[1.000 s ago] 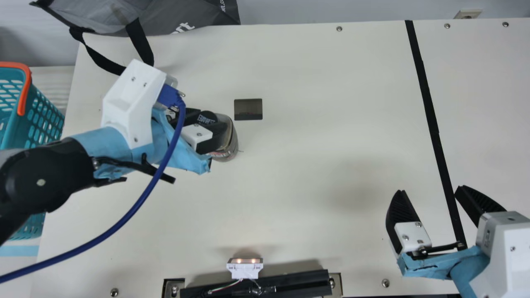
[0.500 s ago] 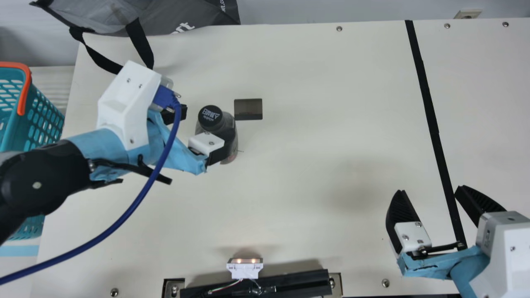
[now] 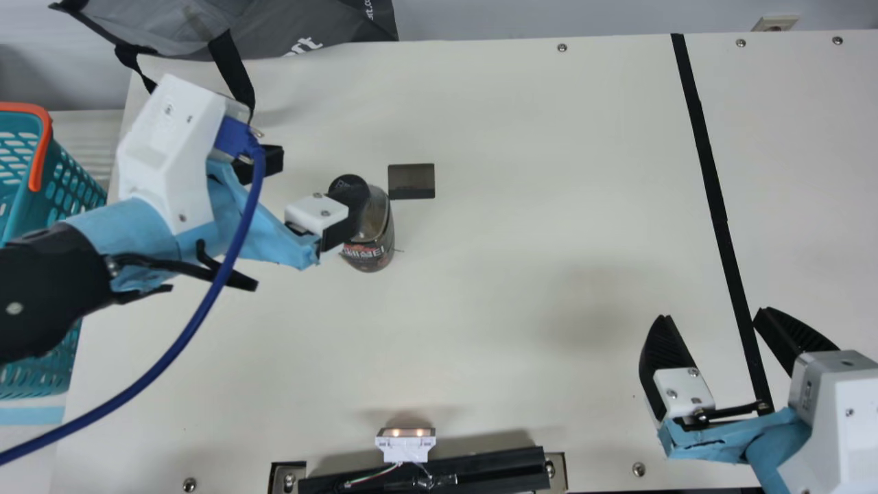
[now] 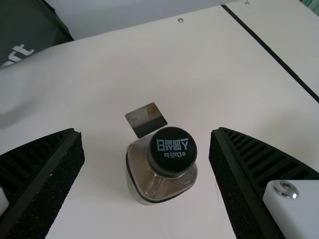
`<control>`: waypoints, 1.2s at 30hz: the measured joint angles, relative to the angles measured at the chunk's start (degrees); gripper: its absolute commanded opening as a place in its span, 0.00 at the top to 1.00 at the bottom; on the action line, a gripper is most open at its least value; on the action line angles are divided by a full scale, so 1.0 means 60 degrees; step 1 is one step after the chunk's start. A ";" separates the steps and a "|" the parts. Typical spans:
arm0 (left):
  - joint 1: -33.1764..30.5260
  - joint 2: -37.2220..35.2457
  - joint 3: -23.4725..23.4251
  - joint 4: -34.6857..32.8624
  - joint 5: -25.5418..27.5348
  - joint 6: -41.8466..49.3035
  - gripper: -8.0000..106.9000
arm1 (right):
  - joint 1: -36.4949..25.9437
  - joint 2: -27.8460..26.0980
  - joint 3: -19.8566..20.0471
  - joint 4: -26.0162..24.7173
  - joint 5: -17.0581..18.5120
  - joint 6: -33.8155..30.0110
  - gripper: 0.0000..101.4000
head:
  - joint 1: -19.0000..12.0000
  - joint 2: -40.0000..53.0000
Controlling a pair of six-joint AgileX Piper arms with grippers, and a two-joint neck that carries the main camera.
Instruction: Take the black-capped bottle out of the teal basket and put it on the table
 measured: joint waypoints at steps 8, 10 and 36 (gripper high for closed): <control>0.0549 -0.0468 0.0086 0.0416 -0.0260 -0.0116 0.00 | 0.0000 0.0000 0.0000 0.0000 0.0000 0.0000 0.10 | -0.0049 0.0000; 0.0714 -0.0623 0.0153 0.0556 -0.0418 -0.0179 0.00 | 0.0000 0.0000 0.0000 0.0000 0.0000 0.0000 0.10 | -0.0049 0.0000; 0.3201 -0.2423 0.2052 0.2145 -0.1782 -0.0927 0.00 | 0.0000 0.0000 0.0000 0.0000 -0.0011 0.0000 0.10 | -0.0049 0.0000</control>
